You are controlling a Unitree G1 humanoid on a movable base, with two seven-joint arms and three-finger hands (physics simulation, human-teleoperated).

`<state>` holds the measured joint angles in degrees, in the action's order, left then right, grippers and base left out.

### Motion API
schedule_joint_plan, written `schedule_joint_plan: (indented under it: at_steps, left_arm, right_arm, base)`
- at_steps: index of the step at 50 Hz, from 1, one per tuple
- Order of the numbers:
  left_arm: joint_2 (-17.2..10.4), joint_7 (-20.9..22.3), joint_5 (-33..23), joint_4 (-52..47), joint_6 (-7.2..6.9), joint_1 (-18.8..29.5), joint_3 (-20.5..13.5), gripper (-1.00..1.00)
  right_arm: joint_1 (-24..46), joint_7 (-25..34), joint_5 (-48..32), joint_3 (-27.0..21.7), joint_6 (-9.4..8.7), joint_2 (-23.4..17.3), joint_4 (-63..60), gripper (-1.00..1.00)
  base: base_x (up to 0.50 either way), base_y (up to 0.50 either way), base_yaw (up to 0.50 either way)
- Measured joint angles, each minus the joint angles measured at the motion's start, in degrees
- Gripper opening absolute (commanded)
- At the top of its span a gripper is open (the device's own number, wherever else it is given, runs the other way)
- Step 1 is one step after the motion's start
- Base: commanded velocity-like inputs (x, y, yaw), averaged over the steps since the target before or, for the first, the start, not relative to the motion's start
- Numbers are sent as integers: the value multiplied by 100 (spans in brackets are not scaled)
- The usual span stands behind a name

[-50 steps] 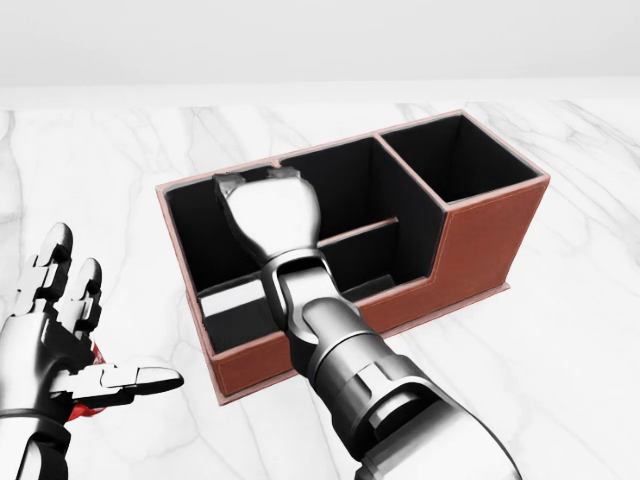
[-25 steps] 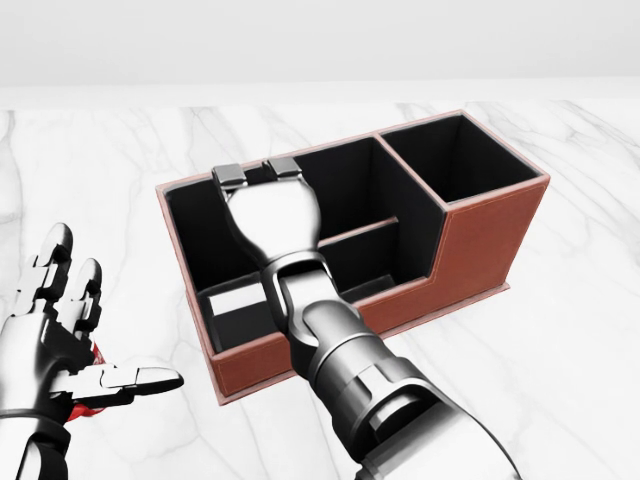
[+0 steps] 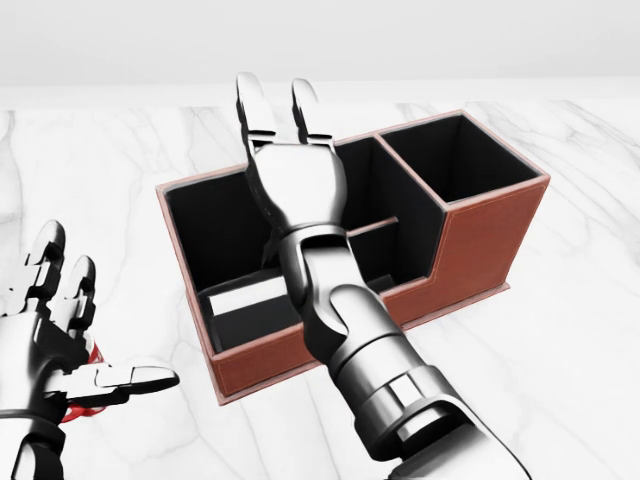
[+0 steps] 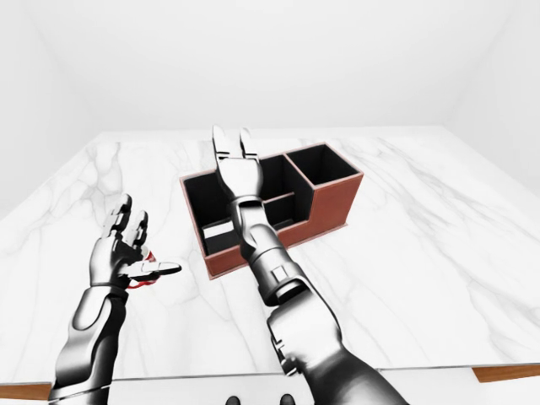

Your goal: Pick up the book and place it in the left compartment of the caddy.

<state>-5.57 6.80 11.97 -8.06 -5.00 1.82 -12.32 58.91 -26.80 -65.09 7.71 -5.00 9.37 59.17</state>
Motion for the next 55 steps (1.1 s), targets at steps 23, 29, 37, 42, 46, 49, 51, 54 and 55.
schedule_joint_plan:
  at_steps: [23,29,37,42,46,49,51,54,55]
  left_arm:
    - [62,-73,-156,-122,0,-90,86,100]
    - [88,-45,-165,-378,0,-205,55,100]
    - [127,-1,-113,-927,0,-418,-142,100]
    - [164,39,-101,-1220,0,-540,-254,100]
    - [200,89,-77,-1453,0,-646,-342,100]
    - [234,145,-39,-1636,0,-733,-413,100]
    - [263,195,2,-1762,0,-797,-462,100]
    - [319,304,95,-1969,0,-914,-535,100]
    - [340,348,130,-2039,0,-955,-558,100]
  right_arm:
    - [-2402,1747,2081,-432,0,-531,-5807,100]
    - [-3288,1869,2996,-534,0,-616,-6913,100]
    - [-4460,1936,4359,-913,0,-798,-7991,100]
    - [-5092,1968,5053,-1215,0,-895,-8384,100]
    - [-5478,1998,5395,-1360,0,-948,-8528,100]
    - [-5698,2028,5583,-1442,0,-972,-8638,100]
    - [-5826,2050,5682,-1482,0,-979,-8726,100]
    - [-5986,2078,5786,-1514,0,-979,-8848,100]
    - [-6032,2087,5815,-1520,0,-977,-8884,100]
  base:
    - [0,0,0]
    - [0,0,0]
    - [0,0,0]
    - [0,0,0]
    - [0,0,0]
    - [0,0,0]
    - [0,0,0]
    - [0,0,0]
    - [0,0,0]
